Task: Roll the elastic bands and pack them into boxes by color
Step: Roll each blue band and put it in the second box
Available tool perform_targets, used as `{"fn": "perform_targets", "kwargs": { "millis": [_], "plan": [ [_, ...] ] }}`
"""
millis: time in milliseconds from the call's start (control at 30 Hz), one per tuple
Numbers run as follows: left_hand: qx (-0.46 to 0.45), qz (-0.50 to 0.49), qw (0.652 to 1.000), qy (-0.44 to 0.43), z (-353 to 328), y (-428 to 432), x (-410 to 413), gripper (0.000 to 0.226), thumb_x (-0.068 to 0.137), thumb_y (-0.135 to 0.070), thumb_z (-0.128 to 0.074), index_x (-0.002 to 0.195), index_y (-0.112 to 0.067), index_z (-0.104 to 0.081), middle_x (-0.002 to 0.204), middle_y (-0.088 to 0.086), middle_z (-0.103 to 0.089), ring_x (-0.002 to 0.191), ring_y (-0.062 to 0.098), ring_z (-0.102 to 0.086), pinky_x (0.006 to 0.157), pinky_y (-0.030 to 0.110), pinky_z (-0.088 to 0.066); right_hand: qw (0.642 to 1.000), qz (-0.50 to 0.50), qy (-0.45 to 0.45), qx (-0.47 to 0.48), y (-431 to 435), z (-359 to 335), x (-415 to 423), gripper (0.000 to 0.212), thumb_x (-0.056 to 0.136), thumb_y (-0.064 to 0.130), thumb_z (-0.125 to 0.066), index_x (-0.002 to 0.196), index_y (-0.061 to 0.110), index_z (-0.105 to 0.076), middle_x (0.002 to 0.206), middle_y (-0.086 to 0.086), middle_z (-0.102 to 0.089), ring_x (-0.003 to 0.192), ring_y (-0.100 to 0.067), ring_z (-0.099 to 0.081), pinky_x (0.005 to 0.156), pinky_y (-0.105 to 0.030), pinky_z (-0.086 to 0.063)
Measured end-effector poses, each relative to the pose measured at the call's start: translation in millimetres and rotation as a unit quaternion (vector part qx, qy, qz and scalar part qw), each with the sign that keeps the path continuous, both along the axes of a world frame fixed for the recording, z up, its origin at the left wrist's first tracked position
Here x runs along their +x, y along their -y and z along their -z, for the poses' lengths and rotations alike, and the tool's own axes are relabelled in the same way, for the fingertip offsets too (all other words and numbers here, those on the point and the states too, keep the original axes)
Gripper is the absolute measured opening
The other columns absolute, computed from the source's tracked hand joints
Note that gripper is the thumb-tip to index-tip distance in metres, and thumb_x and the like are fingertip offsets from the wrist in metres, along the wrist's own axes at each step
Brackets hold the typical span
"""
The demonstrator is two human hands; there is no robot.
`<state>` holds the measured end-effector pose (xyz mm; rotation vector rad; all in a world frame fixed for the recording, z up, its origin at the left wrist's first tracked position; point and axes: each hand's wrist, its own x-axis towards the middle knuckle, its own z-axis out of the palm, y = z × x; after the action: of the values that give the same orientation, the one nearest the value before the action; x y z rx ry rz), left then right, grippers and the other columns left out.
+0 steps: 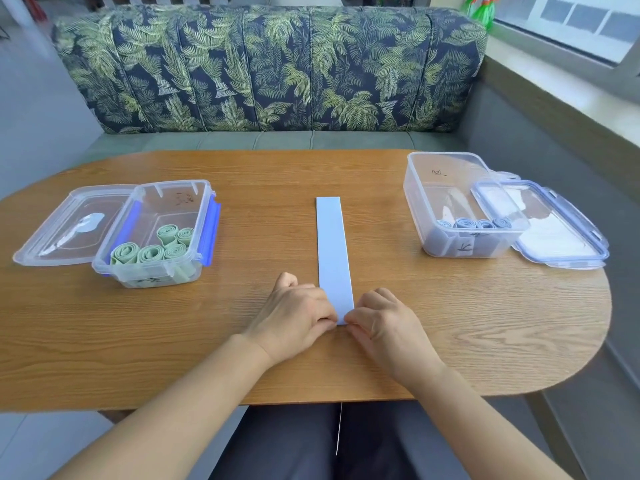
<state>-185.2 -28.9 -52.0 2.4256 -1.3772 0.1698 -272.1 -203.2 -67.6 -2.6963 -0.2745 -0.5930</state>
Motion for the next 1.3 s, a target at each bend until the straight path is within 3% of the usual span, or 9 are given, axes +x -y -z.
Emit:
{"fn": "perform_targets", "kwargs": {
  "millis": [333, 500, 633, 767, 867, 967, 1033, 1200, 1300],
  "plan": [
    [-0.054, -0.011, 0.998, 0.012, 8.3, -2.9, -5.2, 0.026, 0.089, -0.040, -0.049, 0.082, -0.028, -0.071, 0.074, -0.013, -0.056, 0.066, 0.003, -0.041, 0.075, 0.030, -0.027, 0.999, 0.006, -0.033, -0.030, -0.6, 1.1, 4.4, 0.026, 0.089, 0.020, -0.050, 0.067, 0.015, -0.063, 0.069, 0.002, -0.053, 0.066, -0.019, -0.049, 0.055, -0.028, -0.045],
    [-0.061, -0.033, 0.998, -0.010, 8.6, -2.5, -5.2, 0.012, 0.086, -0.034, -0.061, 0.082, -0.030, -0.071, 0.072, -0.015, -0.056, 0.068, 0.003, -0.044, 0.077, 0.033, -0.026, 0.998, -0.006, -0.056, -0.017, -1.0, -2.3, 6.5, 0.016, 0.084, 0.008, -0.059, 0.070, 0.013, -0.065, 0.070, 0.000, -0.053, 0.067, -0.020, -0.049, 0.057, -0.030, -0.049],
    [-0.065, -0.081, 0.993, -0.051, 6.3, -0.6, -6.3, 0.011, 0.088, -0.035, -0.064, 0.079, -0.031, -0.070, 0.069, -0.021, -0.050, 0.073, -0.001, -0.045, 0.080, 0.031, -0.019, 0.991, 0.002, -0.121, 0.054, 2.8, -9.2, 6.7, 0.014, 0.089, 0.011, -0.059, 0.081, 0.012, -0.070, 0.076, 0.007, -0.054, 0.078, -0.017, -0.049, 0.067, -0.028, -0.046],
    [-0.016, -0.109, 0.988, -0.113, -1.0, 2.5, -2.6, 0.013, 0.090, -0.037, -0.063, 0.082, -0.030, -0.070, 0.073, -0.017, -0.057, 0.087, 0.002, -0.046, 0.084, 0.031, -0.016, 0.965, 0.010, -0.235, 0.115, 7.3, -24.5, 17.7, 0.011, 0.089, 0.011, -0.062, 0.085, 0.015, -0.071, 0.074, 0.018, -0.050, 0.081, -0.011, -0.050, 0.076, -0.026, -0.043],
    [0.017, -0.111, 0.981, -0.155, -9.6, 8.3, 3.7, 0.015, 0.091, -0.036, -0.062, 0.083, -0.027, -0.071, 0.072, -0.017, -0.057, 0.094, 0.002, -0.044, 0.088, 0.033, -0.016, 0.940, 0.028, -0.305, 0.151, 10.6, -34.3, 27.6, 0.009, 0.085, 0.011, -0.065, 0.083, 0.015, -0.072, 0.072, 0.012, -0.060, 0.074, -0.010, -0.056, 0.071, -0.024, -0.049],
    [0.034, -0.128, 0.970, -0.203, -11.2, 11.0, 8.6, 0.015, 0.090, -0.037, -0.063, 0.076, -0.031, -0.066, 0.075, -0.015, -0.062, 0.104, 0.004, -0.043, 0.085, 0.030, -0.014, 0.920, 0.040, -0.357, 0.157, 13.6, -42.4, 38.0, 0.006, 0.082, 0.012, -0.069, 0.079, 0.016, -0.070, 0.069, 0.012, -0.060, 0.066, -0.007, -0.055, 0.059, -0.016, -0.045],
    [0.036, -0.145, 0.963, -0.223, -9.9, 11.2, 11.1, 0.014, 0.088, -0.040, -0.065, 0.076, -0.032, -0.066, 0.075, -0.016, -0.065, 0.113, 0.006, -0.041, 0.088, 0.030, -0.016, 0.908, 0.041, -0.391, 0.146, 15.9, -46.4, 45.7, 0.009, 0.081, 0.014, -0.072, 0.075, 0.018, -0.068, 0.068, 0.010, -0.062, 0.064, -0.008, -0.057, 0.058, -0.017, -0.045],
    [0.057, -0.181, 0.955, -0.227, -17.5, 17.7, 13.2, 0.016, 0.083, -0.043, -0.069, 0.079, -0.028, -0.067, 0.075, -0.017, -0.069, 0.091, -0.002, -0.054, 0.089, 0.032, -0.022, 0.884, 0.046, -0.451, 0.117, 21.2, -50.9, 58.4, 0.011, 0.082, 0.022, -0.075, 0.080, 0.011, -0.072, 0.061, 0.009, -0.067, 0.048, 0.001, -0.052, 0.050, -0.017, -0.039],
    [0.085, -0.206, 0.949, -0.225, -23.3, 21.8, 16.3, 0.019, 0.080, -0.045, -0.071, 0.079, -0.026, -0.066, 0.076, -0.016, -0.068, 0.087, 0.001, -0.056, 0.087, 0.034, -0.024, 0.876, 0.052, -0.464, 0.119, 22.9, -50.9, 62.0, 0.013, 0.081, 0.023, -0.076, 0.075, 0.013, -0.070, 0.059, 0.009, -0.066, 0.049, -0.001, -0.053, 0.055, -0.020, -0.042]
  ]
}}
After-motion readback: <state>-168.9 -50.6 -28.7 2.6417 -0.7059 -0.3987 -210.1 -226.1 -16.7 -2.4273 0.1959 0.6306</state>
